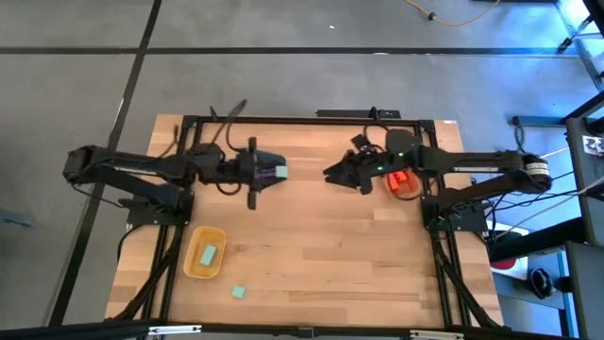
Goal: Sort & place blocks by color
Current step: Put the right blue block into the yellow bin
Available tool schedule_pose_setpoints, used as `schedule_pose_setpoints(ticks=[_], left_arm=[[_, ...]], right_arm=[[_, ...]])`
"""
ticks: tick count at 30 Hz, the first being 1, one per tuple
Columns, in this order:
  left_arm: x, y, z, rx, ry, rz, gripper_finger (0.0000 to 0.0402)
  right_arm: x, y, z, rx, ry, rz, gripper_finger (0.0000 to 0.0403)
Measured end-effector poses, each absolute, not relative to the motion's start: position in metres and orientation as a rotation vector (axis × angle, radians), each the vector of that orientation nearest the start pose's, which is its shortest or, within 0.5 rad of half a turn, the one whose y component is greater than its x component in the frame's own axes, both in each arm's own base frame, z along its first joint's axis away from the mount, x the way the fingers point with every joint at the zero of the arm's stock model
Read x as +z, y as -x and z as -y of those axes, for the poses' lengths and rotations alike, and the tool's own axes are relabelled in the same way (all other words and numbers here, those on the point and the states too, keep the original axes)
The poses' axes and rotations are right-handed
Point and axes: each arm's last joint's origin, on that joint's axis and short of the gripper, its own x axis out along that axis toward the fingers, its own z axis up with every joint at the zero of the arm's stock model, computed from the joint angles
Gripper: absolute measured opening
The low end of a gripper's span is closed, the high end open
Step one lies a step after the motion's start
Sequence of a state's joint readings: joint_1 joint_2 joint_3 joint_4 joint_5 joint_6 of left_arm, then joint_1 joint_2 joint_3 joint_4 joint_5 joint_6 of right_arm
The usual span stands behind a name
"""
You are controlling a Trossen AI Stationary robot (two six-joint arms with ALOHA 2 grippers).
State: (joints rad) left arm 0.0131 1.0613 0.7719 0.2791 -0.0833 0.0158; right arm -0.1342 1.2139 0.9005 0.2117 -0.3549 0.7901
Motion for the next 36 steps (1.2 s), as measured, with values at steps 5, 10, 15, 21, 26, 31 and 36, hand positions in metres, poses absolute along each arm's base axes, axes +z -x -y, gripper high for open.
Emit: schedule_pose_setpoints(ticks=[5, 10, 15, 21, 26, 31, 36], left_arm=[[0.329, -0.216, -0.014, 0.078, 0.093, -0.040, 0.0124], [0.319, -0.210, -0.013, -0.050, 0.268, -0.057, 0.0124], [0.303, -0.210, -0.009, -0.083, 0.366, -0.029, 0.0124], [0.302, -0.209, -0.009, -0.027, 0.356, 0.102, 0.0124], [0.302, -0.209, -0.013, -0.009, 0.353, 0.108, 0.0124], [0.302, -0.209, -0.013, 0.008, 0.349, 0.112, 0.0124], [0.303, -0.209, -0.014, 0.016, 0.343, 0.115, 0.0124]], right_arm=[[0.336, -0.240, 0.025, 0.064, -0.685, -0.203, 0.0249], [0.353, -0.208, 0.016, 0.097, -0.583, -0.171, 0.0250], [0.366, -0.180, 0.007, 0.043, -0.474, -0.112, 0.0250], [0.367, -0.162, 0.005, -0.129, -0.373, -0.101, 0.0250], [0.367, -0.162, 0.005, -0.144, -0.323, -0.103, 0.0250], [0.363, -0.167, 0.005, -0.148, -0.312, -0.128, 0.0250], [0.360, -0.173, 0.005, -0.144, -0.219, -0.160, 0.0250]])
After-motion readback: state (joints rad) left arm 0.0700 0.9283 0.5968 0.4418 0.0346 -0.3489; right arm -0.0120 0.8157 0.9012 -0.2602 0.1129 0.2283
